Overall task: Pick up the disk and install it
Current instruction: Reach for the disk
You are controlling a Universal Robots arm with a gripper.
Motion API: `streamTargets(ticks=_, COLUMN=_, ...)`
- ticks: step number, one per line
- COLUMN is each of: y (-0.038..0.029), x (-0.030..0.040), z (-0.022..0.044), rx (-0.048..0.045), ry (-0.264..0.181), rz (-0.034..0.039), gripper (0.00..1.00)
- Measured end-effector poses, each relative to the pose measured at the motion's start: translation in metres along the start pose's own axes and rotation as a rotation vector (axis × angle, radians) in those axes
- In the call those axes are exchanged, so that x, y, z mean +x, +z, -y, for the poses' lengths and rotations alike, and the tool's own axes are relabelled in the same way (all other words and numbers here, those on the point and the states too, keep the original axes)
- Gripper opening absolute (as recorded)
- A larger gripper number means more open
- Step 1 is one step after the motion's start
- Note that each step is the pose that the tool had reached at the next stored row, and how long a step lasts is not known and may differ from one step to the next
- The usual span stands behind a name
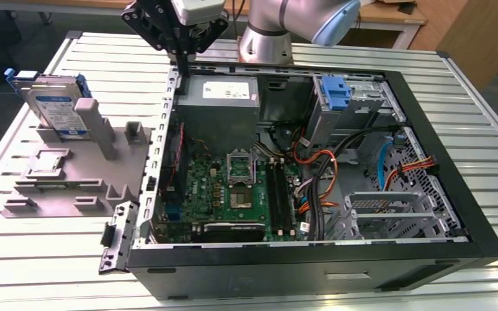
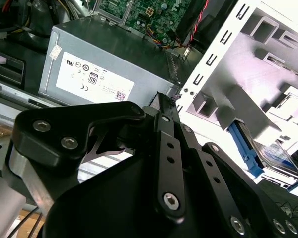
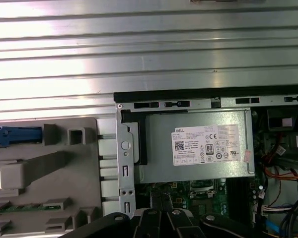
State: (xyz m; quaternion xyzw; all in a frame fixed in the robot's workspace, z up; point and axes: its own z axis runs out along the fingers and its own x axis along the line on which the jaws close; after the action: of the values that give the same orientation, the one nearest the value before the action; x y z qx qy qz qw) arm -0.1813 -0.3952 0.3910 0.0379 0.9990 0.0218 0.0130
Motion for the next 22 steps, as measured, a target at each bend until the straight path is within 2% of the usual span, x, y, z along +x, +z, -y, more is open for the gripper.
streamTargets(ticks=10, y=0.0, x=0.0016, z=0.0001, rx=0.0, ry=0.0, rz=0.0001, gripper=0.1)
streamTargets(ticks=22, y=-0.0002, x=0.007, z=0.0001, rx=0.0, ry=0.0, rz=0.0, gripper=0.1)
